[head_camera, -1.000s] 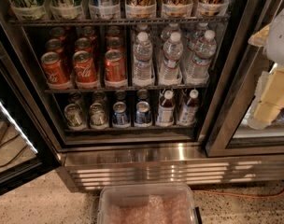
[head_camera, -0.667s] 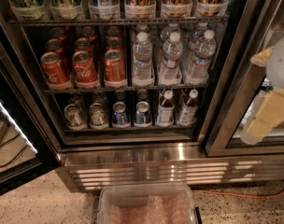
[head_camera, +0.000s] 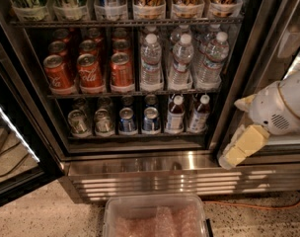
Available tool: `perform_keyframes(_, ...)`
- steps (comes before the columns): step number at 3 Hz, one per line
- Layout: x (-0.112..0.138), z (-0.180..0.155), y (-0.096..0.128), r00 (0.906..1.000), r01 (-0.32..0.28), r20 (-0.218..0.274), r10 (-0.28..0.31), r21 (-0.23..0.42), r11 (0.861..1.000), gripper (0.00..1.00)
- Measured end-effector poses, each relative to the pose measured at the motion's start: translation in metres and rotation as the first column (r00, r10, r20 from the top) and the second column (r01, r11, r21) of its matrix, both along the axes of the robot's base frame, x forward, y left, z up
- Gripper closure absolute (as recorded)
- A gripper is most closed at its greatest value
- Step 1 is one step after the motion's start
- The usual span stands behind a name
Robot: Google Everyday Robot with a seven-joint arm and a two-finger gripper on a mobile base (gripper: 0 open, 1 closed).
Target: Pick pepsi can from bottom shelf of fridge
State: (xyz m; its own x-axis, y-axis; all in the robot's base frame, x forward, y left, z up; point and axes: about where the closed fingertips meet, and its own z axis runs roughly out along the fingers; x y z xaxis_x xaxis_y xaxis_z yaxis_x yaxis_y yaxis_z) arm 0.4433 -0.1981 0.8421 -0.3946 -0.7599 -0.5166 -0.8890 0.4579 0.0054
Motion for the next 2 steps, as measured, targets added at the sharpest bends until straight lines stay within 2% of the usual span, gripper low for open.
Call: perform_keyframes(2,0.003,-0.023,0.012,0.9994,0.002,-0.036,0.001,0.085,0.996,0.0)
